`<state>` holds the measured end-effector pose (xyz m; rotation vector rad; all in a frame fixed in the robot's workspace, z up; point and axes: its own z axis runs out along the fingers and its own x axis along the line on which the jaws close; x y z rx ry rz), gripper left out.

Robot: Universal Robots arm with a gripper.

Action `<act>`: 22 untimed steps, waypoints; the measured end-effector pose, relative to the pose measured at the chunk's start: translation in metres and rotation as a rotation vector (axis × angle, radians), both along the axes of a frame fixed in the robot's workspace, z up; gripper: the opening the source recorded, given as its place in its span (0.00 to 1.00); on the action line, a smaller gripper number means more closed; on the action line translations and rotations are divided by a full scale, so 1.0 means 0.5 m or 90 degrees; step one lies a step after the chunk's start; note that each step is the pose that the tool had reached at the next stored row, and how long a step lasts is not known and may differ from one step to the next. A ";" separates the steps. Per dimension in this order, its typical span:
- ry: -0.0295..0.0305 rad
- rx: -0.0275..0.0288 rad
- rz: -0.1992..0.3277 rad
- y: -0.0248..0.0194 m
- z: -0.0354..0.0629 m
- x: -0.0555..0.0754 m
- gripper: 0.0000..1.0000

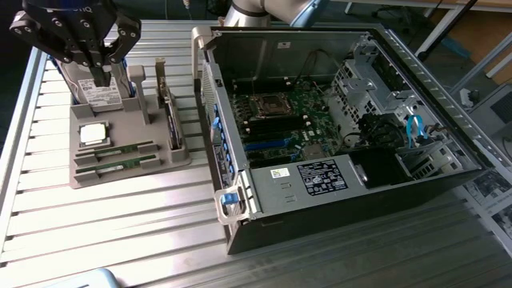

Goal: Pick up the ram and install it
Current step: 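Reach for the ram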

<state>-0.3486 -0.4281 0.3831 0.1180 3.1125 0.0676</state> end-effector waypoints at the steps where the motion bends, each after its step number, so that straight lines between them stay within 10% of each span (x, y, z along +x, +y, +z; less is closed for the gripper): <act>1: 0.0000 0.0000 0.000 -0.0013 0.000 0.000 0.11; 22: 0.0000 0.0000 0.000 -0.0285 -0.003 0.000 0.11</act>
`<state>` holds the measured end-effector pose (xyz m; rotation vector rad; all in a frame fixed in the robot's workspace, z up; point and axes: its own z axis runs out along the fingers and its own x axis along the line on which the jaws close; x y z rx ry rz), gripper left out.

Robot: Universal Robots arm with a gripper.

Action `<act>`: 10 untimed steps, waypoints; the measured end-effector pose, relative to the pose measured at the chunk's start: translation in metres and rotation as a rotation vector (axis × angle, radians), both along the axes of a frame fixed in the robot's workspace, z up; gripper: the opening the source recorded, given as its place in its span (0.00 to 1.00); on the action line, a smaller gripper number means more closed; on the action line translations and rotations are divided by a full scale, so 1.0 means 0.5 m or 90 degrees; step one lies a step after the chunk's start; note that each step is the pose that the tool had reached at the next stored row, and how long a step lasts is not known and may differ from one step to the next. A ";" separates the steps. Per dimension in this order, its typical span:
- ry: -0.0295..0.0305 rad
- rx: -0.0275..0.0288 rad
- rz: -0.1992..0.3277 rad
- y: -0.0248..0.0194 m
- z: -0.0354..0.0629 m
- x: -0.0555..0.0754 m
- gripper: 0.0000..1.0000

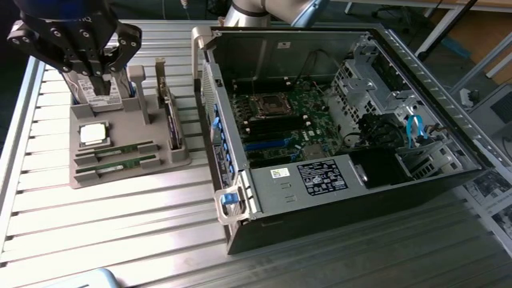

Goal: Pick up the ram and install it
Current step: 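Reach for the ram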

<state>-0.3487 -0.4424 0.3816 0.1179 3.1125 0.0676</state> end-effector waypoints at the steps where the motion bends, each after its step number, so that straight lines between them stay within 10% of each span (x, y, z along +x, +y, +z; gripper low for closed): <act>1: 0.0000 0.0000 0.000 -0.0014 0.000 0.000 0.11; 10: 0.0000 0.0000 0.000 -0.0131 -0.002 0.000 0.11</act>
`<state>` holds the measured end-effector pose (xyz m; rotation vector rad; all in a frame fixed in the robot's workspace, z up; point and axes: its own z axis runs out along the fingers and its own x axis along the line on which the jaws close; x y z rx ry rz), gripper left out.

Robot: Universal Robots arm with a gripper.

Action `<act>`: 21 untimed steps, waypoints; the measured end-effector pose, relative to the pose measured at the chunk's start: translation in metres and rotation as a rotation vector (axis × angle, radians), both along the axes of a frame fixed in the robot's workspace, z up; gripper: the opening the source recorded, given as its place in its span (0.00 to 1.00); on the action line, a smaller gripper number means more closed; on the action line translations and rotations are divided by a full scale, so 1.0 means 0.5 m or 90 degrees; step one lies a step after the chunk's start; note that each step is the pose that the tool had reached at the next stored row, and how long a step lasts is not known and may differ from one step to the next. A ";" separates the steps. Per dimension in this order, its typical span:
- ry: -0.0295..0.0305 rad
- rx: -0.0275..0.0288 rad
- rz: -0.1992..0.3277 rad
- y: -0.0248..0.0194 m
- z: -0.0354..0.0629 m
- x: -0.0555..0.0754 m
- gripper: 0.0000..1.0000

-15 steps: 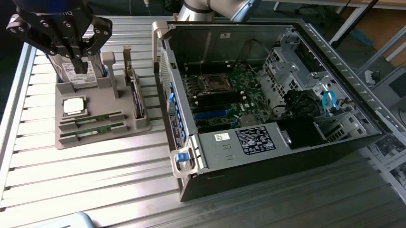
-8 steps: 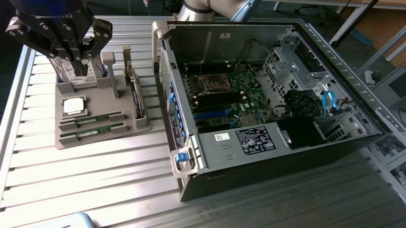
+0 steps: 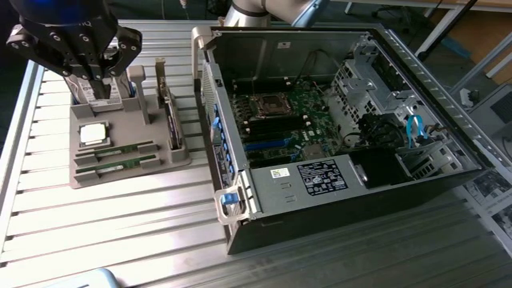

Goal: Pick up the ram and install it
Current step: 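Reach for the ram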

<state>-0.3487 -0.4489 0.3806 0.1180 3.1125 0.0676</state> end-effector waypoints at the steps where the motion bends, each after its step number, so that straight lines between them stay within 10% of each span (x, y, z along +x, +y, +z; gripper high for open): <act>1: 0.0000 0.0000 0.000 -0.0008 0.000 0.000 0.11; 21: 0.0000 -0.0001 0.000 -0.0263 -0.003 0.000 0.11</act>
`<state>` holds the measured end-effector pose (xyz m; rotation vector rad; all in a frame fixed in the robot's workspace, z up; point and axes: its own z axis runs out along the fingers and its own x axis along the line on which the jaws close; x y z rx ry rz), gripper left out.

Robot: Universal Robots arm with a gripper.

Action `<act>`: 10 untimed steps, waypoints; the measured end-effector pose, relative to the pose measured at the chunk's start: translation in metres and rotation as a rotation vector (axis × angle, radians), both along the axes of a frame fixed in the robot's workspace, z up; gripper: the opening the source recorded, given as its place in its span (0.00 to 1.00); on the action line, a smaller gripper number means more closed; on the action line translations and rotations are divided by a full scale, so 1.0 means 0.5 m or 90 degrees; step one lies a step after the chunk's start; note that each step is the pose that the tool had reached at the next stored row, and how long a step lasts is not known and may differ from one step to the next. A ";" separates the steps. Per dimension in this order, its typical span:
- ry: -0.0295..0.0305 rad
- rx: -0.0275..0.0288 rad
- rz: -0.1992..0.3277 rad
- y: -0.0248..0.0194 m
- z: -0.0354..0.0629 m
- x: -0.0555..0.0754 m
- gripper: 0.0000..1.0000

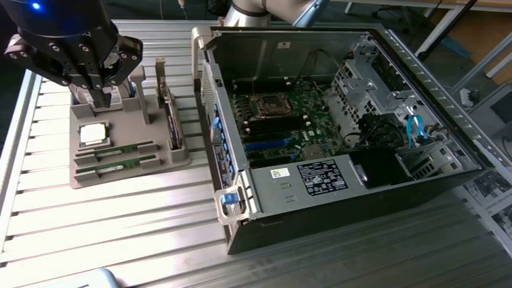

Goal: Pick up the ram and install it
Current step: 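Reach for the ram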

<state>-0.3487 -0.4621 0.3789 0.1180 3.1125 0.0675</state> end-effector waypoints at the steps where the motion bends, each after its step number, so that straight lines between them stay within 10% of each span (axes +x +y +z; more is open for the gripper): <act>1: 0.0000 0.0000 0.000 -0.0011 0.000 0.000 0.11; 10: 0.0000 0.0000 0.000 -0.0130 -0.001 0.000 0.11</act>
